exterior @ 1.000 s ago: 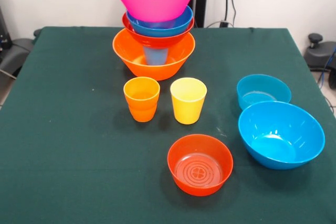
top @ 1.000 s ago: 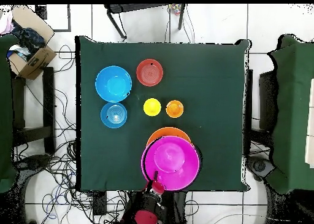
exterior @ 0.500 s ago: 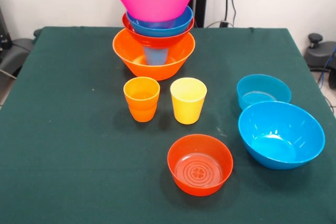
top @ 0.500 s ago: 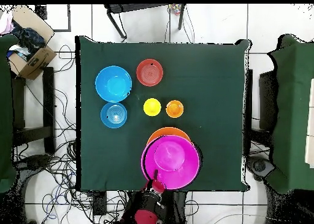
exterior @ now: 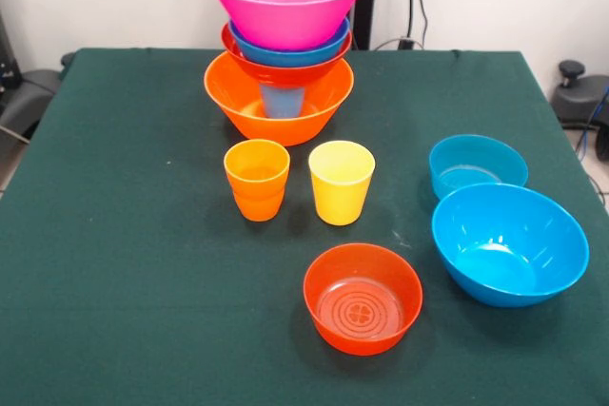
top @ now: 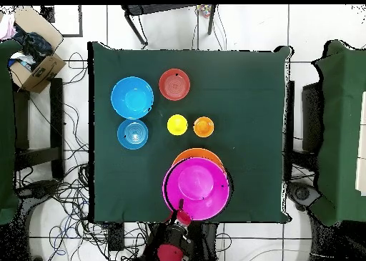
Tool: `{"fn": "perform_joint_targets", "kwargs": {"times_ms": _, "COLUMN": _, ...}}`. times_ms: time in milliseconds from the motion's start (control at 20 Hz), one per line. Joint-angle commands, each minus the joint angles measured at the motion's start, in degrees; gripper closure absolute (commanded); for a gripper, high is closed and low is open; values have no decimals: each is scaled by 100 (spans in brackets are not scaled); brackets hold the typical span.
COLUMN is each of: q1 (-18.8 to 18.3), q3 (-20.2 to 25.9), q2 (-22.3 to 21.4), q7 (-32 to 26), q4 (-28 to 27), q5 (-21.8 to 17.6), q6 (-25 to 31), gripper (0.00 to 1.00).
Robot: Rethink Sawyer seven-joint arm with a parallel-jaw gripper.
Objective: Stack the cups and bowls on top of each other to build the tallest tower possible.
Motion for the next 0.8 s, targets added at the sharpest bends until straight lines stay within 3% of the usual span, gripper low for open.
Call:
{"fn": "perform_joint_targets", "kwargs": {"times_ms": 50, "q1": 66, "q3": 280, "q2": 391, "q7": 1534, "q4": -665, "q5": 423, "q6": -327, "gripper": 100}}
{"fn": "perform_joint_targets", "kwargs": {"times_ms": 800, "q1": -34, "q3": 352, "q2": 267, "q7": 1586, "q4": -628, "q5": 377, "q6": -238, "gripper": 100}}
